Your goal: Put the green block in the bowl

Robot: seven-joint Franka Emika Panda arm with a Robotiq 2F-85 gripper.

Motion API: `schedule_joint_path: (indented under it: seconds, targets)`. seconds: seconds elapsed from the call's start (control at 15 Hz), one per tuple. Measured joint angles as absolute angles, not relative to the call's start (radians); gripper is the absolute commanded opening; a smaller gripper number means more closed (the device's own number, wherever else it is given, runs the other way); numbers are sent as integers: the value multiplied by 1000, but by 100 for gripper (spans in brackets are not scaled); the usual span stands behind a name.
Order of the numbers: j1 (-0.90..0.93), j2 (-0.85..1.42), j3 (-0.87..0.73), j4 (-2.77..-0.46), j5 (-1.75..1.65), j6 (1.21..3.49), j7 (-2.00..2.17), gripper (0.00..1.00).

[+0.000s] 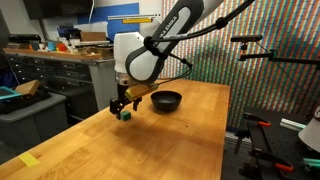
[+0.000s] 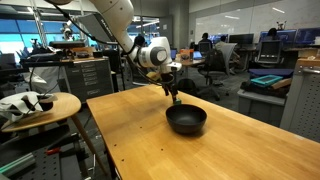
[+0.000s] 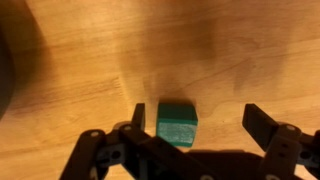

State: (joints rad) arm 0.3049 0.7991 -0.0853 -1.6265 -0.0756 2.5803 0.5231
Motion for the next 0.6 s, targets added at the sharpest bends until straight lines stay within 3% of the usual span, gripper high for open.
schedule_joint_path:
  seconds: [0.07, 0.13, 0.2, 0.6]
  targets:
    - [304, 817, -90, -1605, -76, 2580, 522, 100]
    - [301, 833, -92, -1584, -76, 2580, 519, 75]
    - [298, 847, -94, -1567, -76, 2579, 516, 73]
    - [287, 878, -94, -1515, -75, 2566, 485, 27]
